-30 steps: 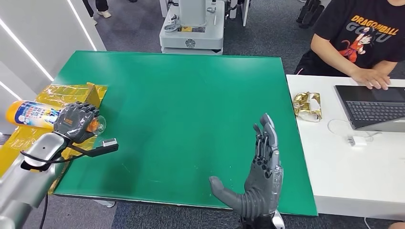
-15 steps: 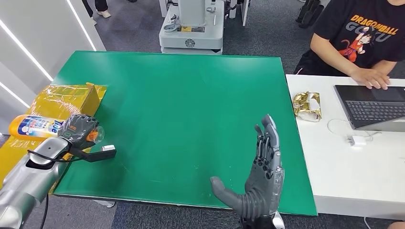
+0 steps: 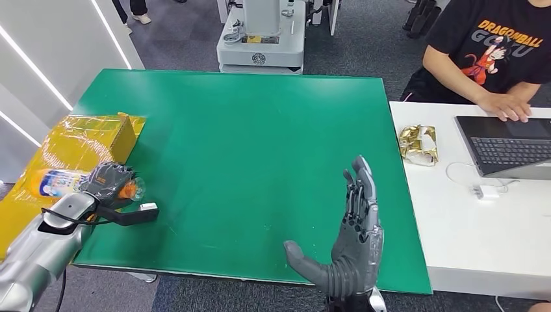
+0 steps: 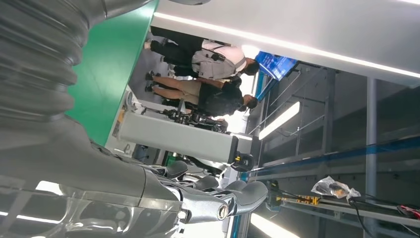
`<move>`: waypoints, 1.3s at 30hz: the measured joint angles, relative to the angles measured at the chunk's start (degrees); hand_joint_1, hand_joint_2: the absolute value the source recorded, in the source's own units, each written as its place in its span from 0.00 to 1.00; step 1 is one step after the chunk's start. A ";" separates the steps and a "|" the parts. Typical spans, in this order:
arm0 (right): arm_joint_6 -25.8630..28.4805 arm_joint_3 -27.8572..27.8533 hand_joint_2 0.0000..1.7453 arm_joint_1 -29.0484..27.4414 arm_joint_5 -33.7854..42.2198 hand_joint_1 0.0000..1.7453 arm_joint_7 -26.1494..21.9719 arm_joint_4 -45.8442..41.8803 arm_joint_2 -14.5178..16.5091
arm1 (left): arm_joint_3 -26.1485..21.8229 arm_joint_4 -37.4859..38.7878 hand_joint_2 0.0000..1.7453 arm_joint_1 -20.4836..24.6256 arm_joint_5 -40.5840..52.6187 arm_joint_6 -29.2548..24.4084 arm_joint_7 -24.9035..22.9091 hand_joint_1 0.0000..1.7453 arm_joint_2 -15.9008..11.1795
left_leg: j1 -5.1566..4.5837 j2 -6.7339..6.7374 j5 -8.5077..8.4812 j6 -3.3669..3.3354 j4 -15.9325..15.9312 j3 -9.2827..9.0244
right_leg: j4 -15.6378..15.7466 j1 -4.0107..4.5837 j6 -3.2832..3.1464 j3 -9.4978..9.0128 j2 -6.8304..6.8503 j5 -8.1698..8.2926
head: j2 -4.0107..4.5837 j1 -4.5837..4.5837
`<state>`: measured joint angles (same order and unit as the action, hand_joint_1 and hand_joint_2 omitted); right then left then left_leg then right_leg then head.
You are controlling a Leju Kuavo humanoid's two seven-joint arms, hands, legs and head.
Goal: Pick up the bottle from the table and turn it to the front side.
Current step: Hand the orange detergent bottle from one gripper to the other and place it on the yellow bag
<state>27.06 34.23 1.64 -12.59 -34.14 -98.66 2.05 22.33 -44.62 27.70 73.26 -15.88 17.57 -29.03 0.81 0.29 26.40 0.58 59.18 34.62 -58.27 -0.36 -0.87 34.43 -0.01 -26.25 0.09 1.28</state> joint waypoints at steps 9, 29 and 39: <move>-0.01 -0.09 1.00 -0.05 -0.97 0.00 0.25 0.00 0.00 | 0.03 0.56 1.00 -0.09 1.53 -2.36 -0.28 0.00 2.20 | 0.00 0.00 0.00 0.00 0.00 -0.02 | 0.00 0.00 0.00 0.00 0.00 0.00 | 0.00 -0.01; -1.72 -0.49 1.00 -0.36 -1.79 0.00 0.12 0.00 0.02 | -3.81 -1.85 1.00 -3.10 1.31 -14.30 -1.89 0.00 4.77 | 0.00 0.02 0.00 0.00 0.00 -0.01 | 0.00 0.00 0.00 0.00 -0.02 0.00 | 0.00 0.00; -1.56 -0.80 1.00 -0.48 -1.42 0.00 -0.39 0.24 0.02 | -10.68 -10.70 1.00 -9.44 0.87 -20.20 -1.11 0.00 5.14 | 0.00 0.03 0.00 0.00 -0.01 -0.02 | -0.01 0.00 0.00 0.00 -0.03 0.00 | 0.00 0.01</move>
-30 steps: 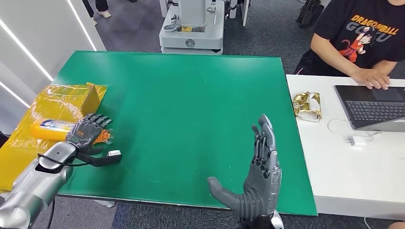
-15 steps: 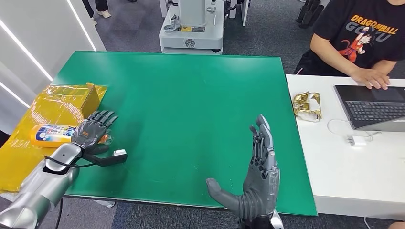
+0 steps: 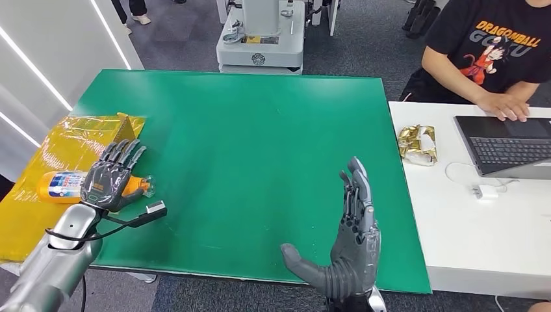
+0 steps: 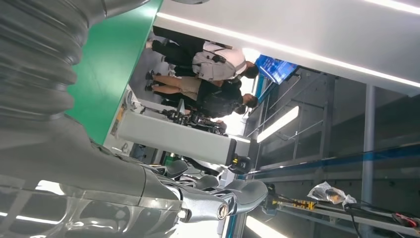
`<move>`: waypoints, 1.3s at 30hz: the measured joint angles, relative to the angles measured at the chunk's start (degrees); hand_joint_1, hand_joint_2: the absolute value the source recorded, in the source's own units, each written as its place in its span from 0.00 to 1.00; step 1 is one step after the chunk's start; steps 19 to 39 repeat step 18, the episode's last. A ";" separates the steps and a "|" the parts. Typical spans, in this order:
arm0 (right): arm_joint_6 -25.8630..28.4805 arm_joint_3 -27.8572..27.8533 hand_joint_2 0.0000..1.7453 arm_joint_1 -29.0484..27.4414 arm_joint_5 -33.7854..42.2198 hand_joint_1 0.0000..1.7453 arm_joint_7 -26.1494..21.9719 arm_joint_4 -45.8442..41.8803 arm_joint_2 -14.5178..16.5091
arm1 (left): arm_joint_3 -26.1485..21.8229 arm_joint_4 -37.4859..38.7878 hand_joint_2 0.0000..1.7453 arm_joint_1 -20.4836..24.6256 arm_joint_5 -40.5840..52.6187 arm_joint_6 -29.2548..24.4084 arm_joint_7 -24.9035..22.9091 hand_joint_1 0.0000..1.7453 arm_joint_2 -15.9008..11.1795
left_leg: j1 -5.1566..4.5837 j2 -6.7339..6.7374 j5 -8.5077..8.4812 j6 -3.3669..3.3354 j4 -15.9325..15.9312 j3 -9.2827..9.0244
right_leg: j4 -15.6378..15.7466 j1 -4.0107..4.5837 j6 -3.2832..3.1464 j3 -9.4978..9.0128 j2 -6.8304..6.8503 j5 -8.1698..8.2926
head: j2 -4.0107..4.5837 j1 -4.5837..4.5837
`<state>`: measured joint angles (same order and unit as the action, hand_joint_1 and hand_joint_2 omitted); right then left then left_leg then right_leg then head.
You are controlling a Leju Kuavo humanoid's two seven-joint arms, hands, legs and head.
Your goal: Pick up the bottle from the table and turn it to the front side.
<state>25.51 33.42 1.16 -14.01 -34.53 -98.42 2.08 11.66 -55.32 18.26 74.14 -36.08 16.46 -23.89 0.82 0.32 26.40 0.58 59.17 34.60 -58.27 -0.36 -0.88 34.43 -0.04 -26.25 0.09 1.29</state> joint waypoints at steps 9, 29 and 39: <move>1.56 -0.14 1.00 -0.32 1.32 0.00 -1.17 0.64 -0.02 | -8.98 -11.73 1.00 -6.93 -6.12 -3.66 10.92 0.00 3.47 | -0.01 -0.03 0.00 0.00 0.00 0.01 | 0.02 0.00 0.00 0.01 0.03 0.00 | 0.00 -0.01; 1.84 -0.11 1.00 -0.23 1.85 0.00 -1.42 1.03 -0.09 | -8.96 -22.70 1.00 -6.77 -52.91 -0.96 22.24 0.00 14.87 | -0.03 -0.15 -0.01 -0.01 0.05 -0.03 | 0.07 -0.02 0.02 -0.10 0.19 0.01 | 0.00 -0.02; 1.84 -0.11 1.00 -0.23 1.85 0.00 -1.42 1.03 -0.09 | -8.96 -22.70 1.00 -6.77 -52.91 -0.96 22.24 0.00 14.87 | -0.03 -0.15 -0.01 -0.01 0.05 -0.03 | 0.07 -0.02 0.02 -0.10 0.19 0.01 | 0.00 -0.02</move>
